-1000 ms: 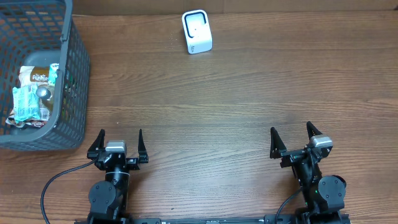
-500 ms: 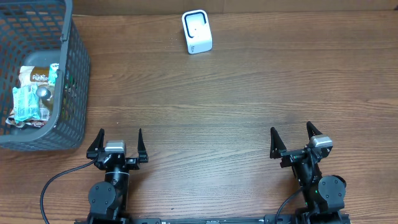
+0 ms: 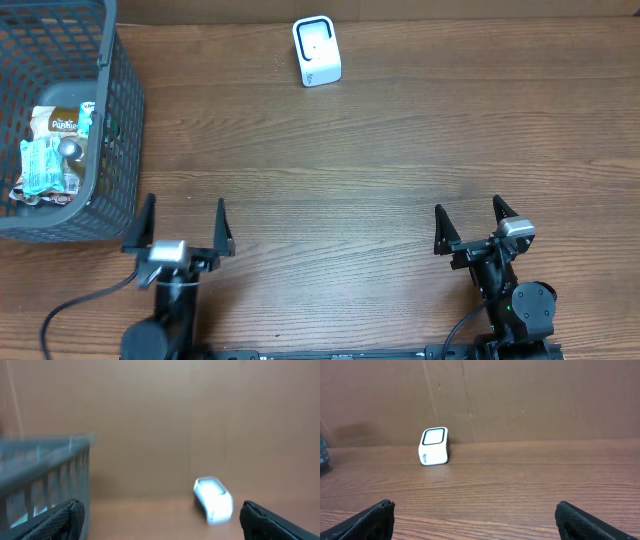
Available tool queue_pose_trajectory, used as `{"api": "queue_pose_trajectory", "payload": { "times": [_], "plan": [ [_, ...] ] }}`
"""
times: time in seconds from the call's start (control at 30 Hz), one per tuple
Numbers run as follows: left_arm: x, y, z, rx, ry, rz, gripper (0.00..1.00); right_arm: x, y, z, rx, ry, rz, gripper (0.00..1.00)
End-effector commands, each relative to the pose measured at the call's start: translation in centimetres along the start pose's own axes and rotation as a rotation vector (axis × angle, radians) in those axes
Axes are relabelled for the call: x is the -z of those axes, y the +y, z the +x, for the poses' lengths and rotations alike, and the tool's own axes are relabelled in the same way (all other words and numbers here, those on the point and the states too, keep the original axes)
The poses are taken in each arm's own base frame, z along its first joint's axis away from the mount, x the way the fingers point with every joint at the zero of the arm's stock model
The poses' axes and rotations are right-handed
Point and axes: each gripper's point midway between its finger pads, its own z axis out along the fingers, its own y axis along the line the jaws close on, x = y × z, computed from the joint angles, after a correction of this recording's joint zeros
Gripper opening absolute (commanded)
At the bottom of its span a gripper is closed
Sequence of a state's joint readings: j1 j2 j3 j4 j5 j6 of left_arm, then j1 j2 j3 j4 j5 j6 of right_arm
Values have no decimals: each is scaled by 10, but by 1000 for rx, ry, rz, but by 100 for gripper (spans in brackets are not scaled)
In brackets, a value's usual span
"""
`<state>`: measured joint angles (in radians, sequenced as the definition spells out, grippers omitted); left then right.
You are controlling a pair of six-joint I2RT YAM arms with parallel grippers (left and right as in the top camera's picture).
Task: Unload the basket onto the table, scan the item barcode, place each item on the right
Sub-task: 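Raise the left gripper and move it over the grey basket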
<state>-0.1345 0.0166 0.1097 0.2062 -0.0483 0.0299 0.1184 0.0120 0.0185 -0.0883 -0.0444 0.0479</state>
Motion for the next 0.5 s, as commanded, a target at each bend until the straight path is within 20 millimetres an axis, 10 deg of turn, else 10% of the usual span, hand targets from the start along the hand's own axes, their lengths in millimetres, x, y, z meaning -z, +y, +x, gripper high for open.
{"api": "queue_pose_trajectory", "payload": {
  "times": [0.0, 0.47],
  "plan": [
    [11, -13, -86, -20, -216, 89, 100, 0, -2, 1, 8, -6, 7, 100],
    [102, -17, -276, -46, -789, 135, 100, 0, -2, 1, 8, -6, 7, 100]
  ]
}}
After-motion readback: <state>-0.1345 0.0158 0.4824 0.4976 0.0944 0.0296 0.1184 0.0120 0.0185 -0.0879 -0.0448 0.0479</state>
